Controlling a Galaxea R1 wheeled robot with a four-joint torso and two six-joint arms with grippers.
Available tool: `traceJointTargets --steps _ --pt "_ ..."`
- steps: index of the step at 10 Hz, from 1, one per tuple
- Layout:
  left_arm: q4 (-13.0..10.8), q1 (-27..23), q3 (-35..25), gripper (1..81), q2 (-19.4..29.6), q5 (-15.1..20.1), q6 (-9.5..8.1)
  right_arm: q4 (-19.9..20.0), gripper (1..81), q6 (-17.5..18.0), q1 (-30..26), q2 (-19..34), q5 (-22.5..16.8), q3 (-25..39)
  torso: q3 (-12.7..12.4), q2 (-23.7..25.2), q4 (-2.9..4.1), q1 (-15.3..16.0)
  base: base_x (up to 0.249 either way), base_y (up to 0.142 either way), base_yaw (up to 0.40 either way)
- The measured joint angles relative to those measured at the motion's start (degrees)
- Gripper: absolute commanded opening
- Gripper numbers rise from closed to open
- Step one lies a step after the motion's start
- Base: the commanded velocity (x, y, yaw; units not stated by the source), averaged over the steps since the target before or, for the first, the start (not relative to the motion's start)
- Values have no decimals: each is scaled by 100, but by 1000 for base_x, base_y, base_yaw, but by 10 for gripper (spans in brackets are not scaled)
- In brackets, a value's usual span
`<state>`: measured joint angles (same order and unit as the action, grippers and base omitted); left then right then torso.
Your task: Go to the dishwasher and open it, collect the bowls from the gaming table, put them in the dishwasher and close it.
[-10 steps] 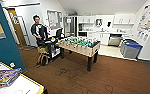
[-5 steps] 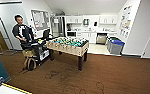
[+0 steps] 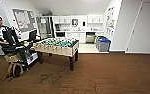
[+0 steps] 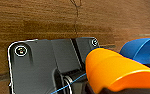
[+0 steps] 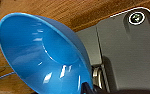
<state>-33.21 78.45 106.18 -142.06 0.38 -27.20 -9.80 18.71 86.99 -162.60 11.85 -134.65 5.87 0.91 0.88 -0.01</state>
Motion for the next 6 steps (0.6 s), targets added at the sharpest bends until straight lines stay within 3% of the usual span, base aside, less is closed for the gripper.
traceJointTargets --steps 6 --pt "0 27 10 10 -17 -9 -2 -9 10 -6 -2 2 -11 -13 0 0 0 0 0 0 0"
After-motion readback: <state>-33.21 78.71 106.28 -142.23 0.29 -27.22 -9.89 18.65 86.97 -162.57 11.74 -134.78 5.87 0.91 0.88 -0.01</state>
